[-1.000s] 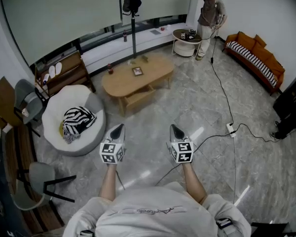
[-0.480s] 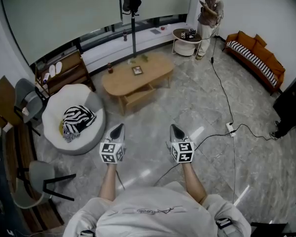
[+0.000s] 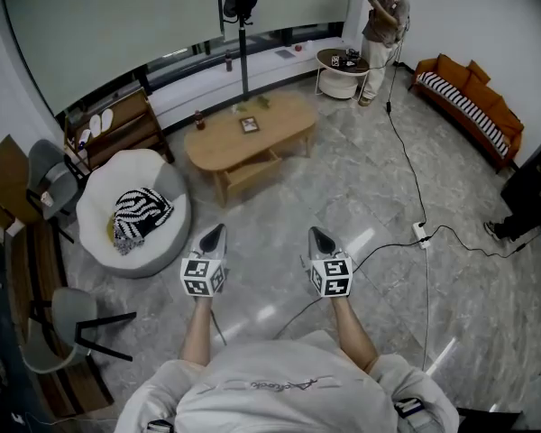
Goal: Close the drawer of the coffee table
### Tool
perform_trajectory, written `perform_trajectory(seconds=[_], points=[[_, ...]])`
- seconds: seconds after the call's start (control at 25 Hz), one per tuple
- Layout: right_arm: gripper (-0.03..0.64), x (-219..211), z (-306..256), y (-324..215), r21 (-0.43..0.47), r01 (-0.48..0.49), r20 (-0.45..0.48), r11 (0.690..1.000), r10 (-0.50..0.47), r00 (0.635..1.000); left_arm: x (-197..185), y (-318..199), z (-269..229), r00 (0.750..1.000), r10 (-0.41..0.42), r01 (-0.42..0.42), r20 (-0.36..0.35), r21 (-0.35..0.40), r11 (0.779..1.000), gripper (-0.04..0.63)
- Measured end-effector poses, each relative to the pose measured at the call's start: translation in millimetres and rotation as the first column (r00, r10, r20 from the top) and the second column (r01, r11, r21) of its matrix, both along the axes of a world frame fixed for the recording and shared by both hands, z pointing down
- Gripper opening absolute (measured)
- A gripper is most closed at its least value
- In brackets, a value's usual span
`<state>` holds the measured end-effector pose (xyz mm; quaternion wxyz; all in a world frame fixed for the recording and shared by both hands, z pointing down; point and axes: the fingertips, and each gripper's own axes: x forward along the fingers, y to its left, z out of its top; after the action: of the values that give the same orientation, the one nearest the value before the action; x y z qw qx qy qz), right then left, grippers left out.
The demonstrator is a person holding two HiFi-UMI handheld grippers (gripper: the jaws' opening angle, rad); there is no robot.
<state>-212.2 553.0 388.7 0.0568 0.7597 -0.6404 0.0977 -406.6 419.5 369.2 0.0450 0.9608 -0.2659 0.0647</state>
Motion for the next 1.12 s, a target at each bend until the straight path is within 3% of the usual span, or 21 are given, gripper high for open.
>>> perform_trajectory(seconds=[0.56,1.12], points=[[0.006,43,6,31,-0.015,0.036,0.003,0.999,-0.035,0.999,50,37,-1,1.0,-0.007,0.007,0.011,0.001,1.0,0.0],[0.006,54,22,30,-0.041,0.046,0.014,0.998,-0.045,0.999,58,30,13,1.0,-0.02,0.021,0.022,-0.015,1.0,0.0]])
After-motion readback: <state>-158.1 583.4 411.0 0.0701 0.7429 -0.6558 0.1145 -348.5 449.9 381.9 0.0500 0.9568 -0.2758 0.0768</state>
